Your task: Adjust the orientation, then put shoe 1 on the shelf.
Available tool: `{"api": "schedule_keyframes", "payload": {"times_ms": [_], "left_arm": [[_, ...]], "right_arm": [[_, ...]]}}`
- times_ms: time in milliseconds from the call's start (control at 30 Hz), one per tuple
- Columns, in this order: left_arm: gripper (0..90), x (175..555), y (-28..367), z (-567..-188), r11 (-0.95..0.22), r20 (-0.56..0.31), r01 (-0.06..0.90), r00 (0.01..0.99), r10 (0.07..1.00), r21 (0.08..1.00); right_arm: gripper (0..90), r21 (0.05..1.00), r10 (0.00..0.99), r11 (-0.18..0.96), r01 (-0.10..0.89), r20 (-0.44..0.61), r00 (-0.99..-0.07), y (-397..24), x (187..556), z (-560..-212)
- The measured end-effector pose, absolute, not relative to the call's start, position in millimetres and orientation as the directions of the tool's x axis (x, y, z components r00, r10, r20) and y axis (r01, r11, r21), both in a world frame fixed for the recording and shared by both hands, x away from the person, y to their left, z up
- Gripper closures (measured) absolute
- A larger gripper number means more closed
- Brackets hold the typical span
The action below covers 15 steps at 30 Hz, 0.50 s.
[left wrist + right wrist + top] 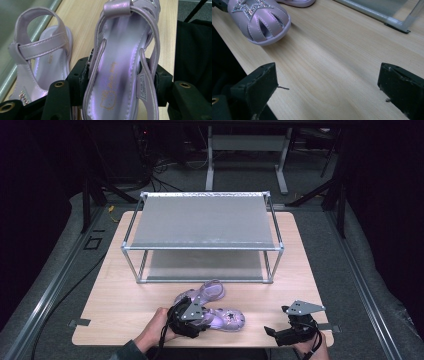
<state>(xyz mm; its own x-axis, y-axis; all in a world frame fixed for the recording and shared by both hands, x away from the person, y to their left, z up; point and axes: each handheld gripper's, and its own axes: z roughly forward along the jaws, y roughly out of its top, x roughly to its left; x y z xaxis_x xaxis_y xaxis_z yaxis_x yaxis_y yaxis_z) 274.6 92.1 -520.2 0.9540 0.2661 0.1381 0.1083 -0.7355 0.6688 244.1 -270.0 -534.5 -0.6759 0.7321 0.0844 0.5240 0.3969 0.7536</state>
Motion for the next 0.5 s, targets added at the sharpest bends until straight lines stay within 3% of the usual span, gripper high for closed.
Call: {"api": "schedule_keyframes", "payload": {"times_ms": [500], "left_arm": [[43.4, 272, 111, -496, -0.650, 0.123, 0.193, 0.905, 0.408, 0.735]], "right_arm": [[2.1, 0.756, 0.753, 0.379, 0.533, 0.083, -0.653, -269, 248, -534]]}}
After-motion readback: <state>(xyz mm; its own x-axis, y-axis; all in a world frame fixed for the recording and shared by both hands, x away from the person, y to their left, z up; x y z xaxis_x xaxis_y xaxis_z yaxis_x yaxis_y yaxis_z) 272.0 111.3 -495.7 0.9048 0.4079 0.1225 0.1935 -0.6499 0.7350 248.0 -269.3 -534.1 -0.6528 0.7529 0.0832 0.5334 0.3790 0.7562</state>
